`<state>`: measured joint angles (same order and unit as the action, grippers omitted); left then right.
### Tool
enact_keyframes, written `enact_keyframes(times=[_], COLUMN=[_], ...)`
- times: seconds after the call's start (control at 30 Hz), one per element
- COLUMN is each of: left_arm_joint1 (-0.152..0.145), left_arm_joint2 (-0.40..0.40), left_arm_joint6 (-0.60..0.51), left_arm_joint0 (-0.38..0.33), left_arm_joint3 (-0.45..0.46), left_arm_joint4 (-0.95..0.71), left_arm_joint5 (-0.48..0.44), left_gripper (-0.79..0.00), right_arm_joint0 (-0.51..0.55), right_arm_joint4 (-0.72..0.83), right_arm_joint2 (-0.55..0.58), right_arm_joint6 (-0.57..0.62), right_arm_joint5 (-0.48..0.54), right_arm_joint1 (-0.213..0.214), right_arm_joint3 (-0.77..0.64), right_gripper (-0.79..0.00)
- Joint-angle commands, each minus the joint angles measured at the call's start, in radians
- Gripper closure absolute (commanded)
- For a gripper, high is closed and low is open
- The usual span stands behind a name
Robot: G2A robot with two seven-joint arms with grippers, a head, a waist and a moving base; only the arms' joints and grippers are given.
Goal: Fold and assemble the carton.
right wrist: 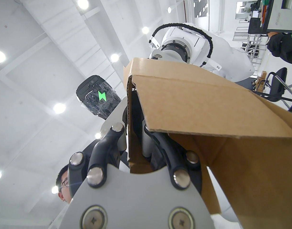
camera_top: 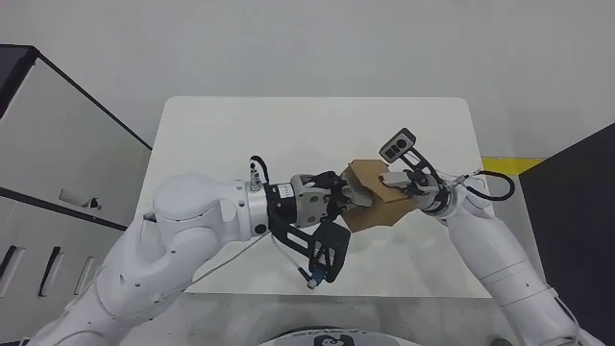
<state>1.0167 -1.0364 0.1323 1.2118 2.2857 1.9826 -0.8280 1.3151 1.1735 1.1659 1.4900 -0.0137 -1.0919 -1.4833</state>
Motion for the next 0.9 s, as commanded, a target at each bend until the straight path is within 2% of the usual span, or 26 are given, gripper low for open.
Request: enact_keyframes(times=[0.0,0.27,0.6,0.87], left_arm_joint1=[-0.001,-0.006,-0.007,-0.013], left_arm_joint2=[-0.005,-0.028,-0.009,-0.040], left_arm_joint6=[-0.001,0.001,0.020,0.012], left_arm_joint0=[-0.001,0.007,0.001,0.006], left_arm_joint3=[0.000,0.007,-0.011,-0.003], left_arm_joint4=[-0.001,-0.006,-0.004,-0.010], left_arm_joint5=[0.000,-0.001,0.001,0.001], left_gripper=[0.000,0.000,0.000,0.000], right_arm_joint0=[0.000,-0.001,-0.003,-0.002], right_arm_joint4=[0.000,0.001,-0.009,-0.007], right_arm_joint2=[0.001,0.010,-0.001,0.008], right_arm_joint6=[0.000,0.000,-0.002,-0.003], right_arm_joint5=[0.001,0.003,-0.001,0.002], right_arm_joint1=[-0.001,-0.005,-0.012,-0.016], right_arm_joint3=[0.002,0.011,0.011,0.017], right_gripper=[0.000,0.000,0.000,0.000])
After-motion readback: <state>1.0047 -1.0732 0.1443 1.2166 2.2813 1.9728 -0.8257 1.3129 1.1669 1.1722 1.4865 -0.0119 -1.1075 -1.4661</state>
